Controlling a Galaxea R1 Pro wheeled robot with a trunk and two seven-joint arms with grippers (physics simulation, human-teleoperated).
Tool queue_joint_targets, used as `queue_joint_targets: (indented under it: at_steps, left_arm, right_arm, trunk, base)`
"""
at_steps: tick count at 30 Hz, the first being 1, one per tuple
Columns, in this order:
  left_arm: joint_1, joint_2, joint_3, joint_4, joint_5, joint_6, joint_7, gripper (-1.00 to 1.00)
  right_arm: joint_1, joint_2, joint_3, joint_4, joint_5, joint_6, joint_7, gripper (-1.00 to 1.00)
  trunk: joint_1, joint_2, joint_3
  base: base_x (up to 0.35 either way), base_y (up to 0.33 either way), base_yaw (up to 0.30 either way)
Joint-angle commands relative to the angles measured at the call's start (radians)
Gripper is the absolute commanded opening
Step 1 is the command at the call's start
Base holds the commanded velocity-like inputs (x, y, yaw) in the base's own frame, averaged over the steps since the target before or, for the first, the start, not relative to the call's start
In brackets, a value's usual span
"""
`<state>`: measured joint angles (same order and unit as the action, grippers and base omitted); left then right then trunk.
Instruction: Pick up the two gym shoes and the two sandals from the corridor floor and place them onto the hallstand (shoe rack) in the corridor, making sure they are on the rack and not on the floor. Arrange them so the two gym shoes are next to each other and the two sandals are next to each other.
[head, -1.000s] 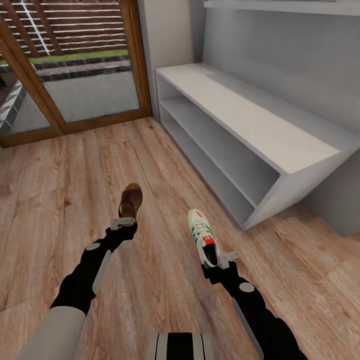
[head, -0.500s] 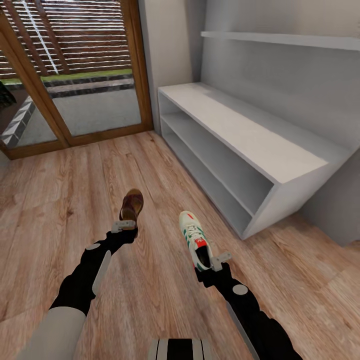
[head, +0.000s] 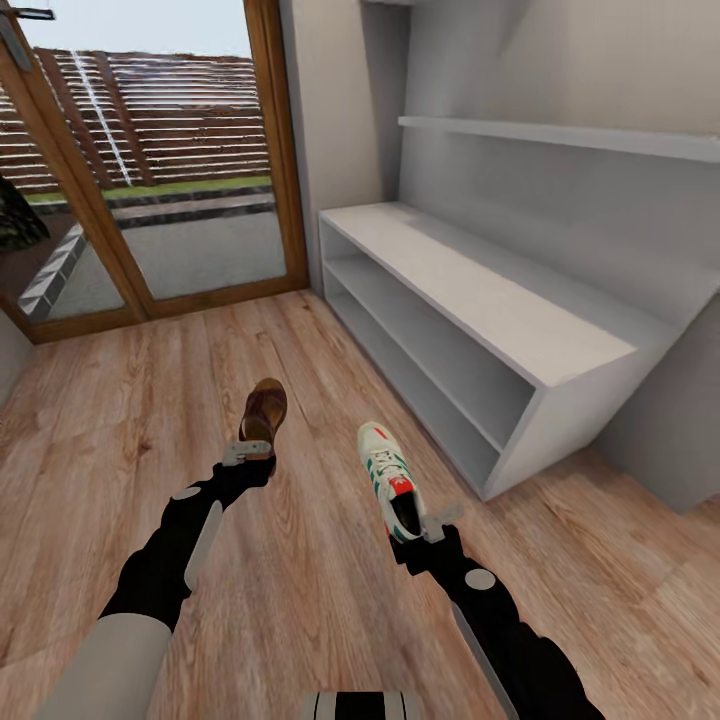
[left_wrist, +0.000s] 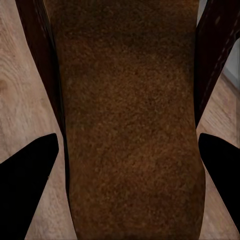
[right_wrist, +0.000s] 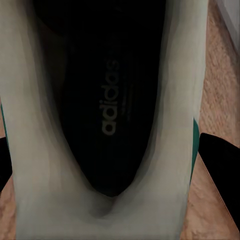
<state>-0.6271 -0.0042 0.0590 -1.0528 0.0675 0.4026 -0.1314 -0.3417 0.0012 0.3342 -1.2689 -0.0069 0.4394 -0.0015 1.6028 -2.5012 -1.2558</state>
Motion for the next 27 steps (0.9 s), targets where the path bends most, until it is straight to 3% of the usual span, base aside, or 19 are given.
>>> queue_joint_targets:
  at_steps: [1, 9, 21, 27]
  left_arm:
    - [0.000, 0.000, 0.002, -0.001, 0.006, 0.007, -0.004, -1.00]
    - [0.000, 0.000, 0.002, -0.001, 0.006, 0.007, -0.004, -1.00]
    - [0.000, 0.000, 0.002, -0.001, 0.007, 0.007, -0.004, -1.00]
    - [0.000, 0.000, 0.002, -0.001, 0.008, 0.007, -0.004, -1.00]
  right_arm:
    - [0.000, 0.000, 0.000, -0.001, -0.001, 0.005, 0.000, -1.00]
    - [0.000, 0.000, 0.000, -0.001, -0.001, 0.005, 0.000, -1.00]
    - [0.000, 0.000, 0.000, -0.001, -0.001, 0.005, 0.000, -1.00]
    - [0.000, -0.001, 0.000, -0.001, -0.001, 0.005, 0.000, -1.00]
  trunk:
    - [-0.001, 0.000, 0.005]
    - [-0.014, 0.022, 0.047]
    - [-0.014, 0.022, 0.064]
    - [-0.014, 0.022, 0.064]
  base:
    - [0.000, 0.000, 0.000]
    - [0.000, 0.000, 0.000]
    - [0.000, 0.002, 0.000]
    - [0.048, 0.217, 0.000]
